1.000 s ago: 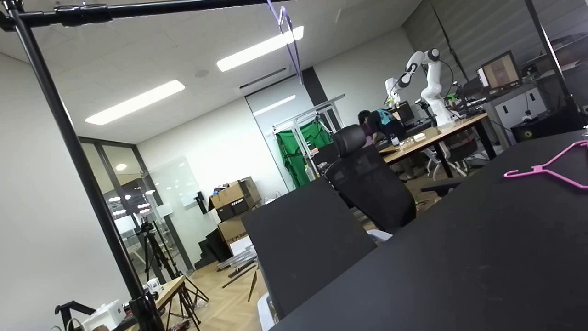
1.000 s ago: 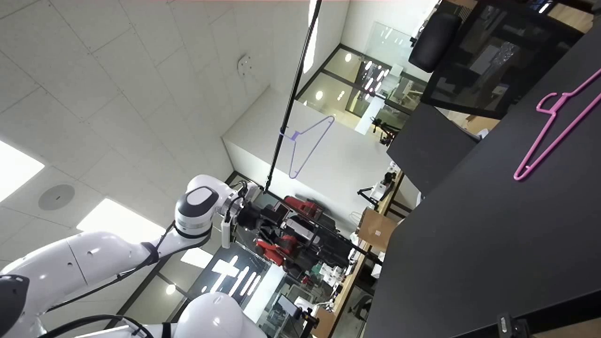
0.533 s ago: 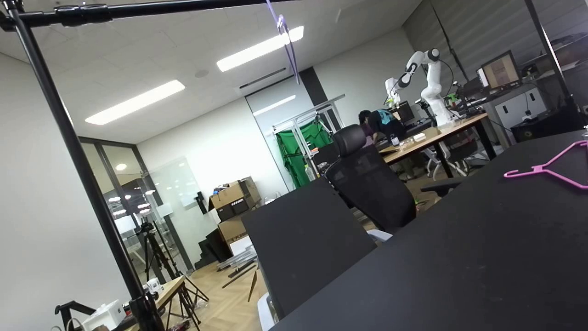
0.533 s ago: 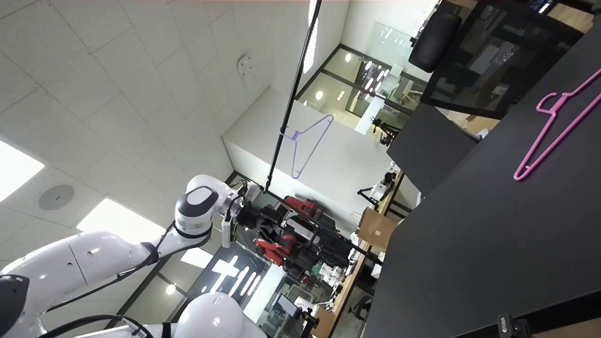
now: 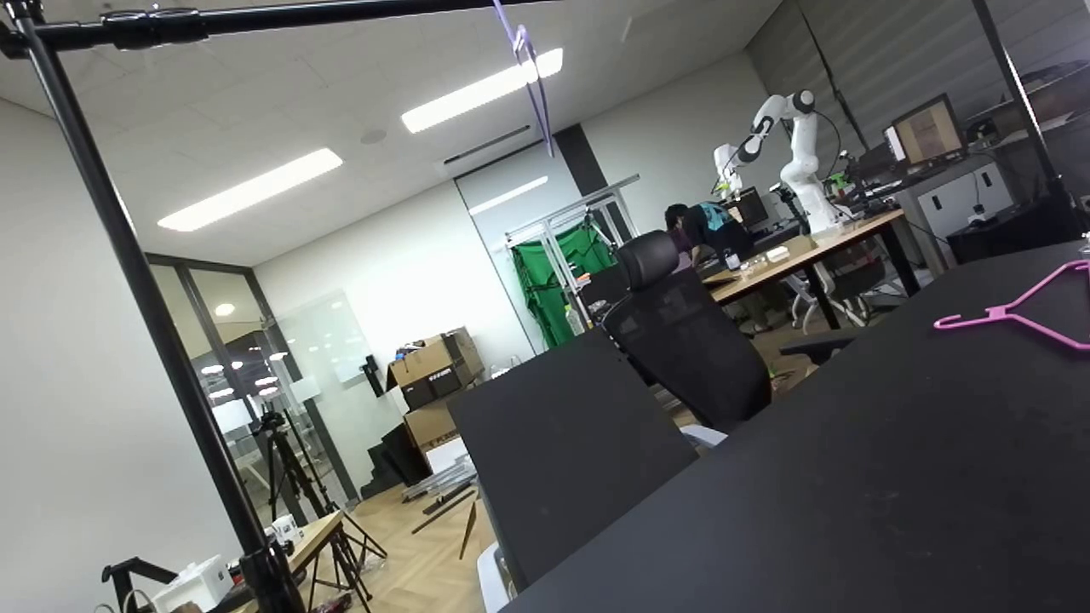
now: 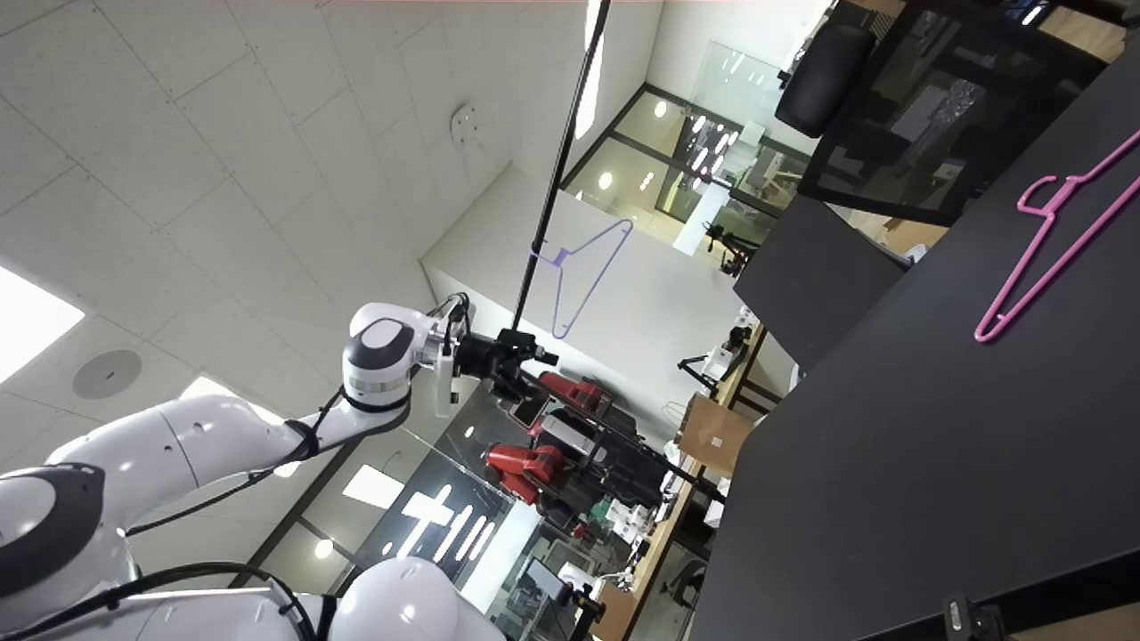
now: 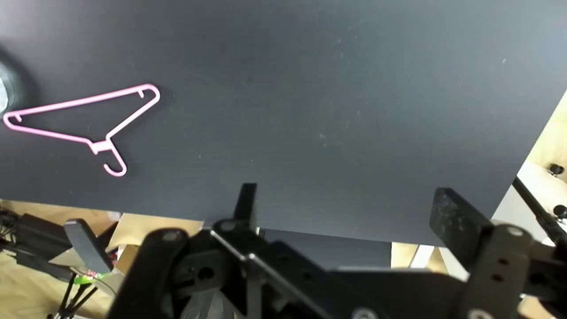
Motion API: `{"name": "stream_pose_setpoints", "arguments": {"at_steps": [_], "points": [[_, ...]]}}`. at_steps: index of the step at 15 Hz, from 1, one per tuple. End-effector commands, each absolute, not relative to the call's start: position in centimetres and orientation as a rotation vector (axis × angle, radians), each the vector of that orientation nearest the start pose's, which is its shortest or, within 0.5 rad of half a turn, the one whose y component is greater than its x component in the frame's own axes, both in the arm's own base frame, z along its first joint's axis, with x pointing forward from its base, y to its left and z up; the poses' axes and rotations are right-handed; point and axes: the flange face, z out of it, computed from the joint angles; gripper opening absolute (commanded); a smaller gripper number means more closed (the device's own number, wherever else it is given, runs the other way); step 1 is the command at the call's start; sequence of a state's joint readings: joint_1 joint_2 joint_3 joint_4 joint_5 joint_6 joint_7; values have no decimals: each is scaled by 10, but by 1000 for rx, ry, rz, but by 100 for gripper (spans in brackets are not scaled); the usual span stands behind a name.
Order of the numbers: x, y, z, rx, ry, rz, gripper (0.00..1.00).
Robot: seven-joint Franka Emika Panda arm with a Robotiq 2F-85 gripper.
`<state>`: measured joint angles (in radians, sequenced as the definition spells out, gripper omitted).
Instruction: Unhang the hanger from the rail
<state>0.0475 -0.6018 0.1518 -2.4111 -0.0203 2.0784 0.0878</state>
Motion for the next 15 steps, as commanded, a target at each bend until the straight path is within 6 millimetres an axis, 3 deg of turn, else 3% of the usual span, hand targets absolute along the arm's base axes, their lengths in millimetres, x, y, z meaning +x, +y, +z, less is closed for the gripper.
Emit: {"name": "stream_pose_setpoints", "arguments": {"at_steps": [1,6,8,9,11,15], "points": [[449,96,580,-3179,-205,-547,100],[507,116,635,-3111,-208,-723,100],[521,113,658,-3078,-178,-751,100],[504,113,634,-3096,-232,-738,100],[515,112,649,-3083,-220,-761,100],[519,112,651,-3081,-217,-762,100]]}}
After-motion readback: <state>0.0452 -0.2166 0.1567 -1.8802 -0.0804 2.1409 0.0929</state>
